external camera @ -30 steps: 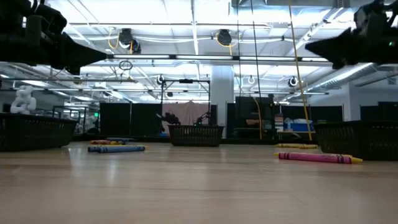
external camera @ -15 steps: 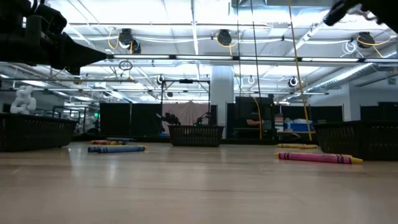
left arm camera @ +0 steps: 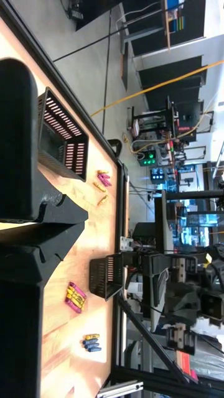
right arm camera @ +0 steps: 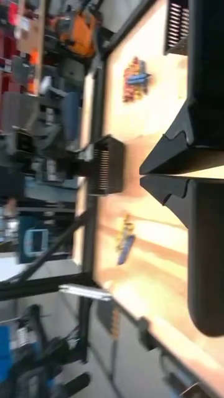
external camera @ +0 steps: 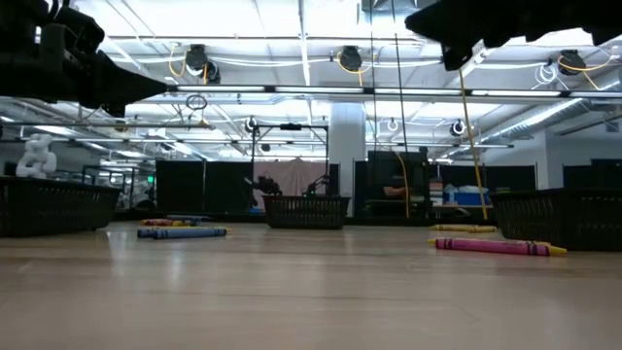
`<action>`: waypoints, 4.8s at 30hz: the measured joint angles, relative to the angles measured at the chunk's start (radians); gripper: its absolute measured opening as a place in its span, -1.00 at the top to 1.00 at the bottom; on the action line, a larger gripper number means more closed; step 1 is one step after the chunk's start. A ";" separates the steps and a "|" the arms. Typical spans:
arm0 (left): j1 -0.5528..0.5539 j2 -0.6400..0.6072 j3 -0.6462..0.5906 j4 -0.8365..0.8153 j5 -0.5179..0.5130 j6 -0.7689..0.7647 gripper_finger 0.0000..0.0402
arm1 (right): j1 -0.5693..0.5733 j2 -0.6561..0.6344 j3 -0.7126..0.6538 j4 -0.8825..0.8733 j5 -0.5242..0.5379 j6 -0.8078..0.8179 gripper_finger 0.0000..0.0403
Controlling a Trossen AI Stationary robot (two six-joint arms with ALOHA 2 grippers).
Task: Sort crayons
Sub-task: Put the yellow crayon into the bottom right black bin
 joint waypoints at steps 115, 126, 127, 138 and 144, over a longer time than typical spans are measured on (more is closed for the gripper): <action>0.000 0.000 0.000 0.000 0.000 0.000 1.00 | 0.475 0.485 0.323 -1.113 -0.153 1.141 -0.12; 0.000 0.000 0.000 0.000 0.000 0.000 1.00 | 0.475 0.485 0.324 -1.153 -0.171 1.209 0.05; 0.000 0.000 0.000 0.000 0.000 0.000 1.00 | 0.475 0.485 0.324 -1.154 -0.171 1.216 0.10; 0.000 0.000 0.000 0.000 0.000 0.000 1.00 | 0.475 0.485 0.323 -1.161 -0.177 1.223 0.83; 0.000 0.000 0.000 0.000 0.000 0.000 1.00 | 0.476 0.481 0.323 -1.169 -0.163 1.256 0.95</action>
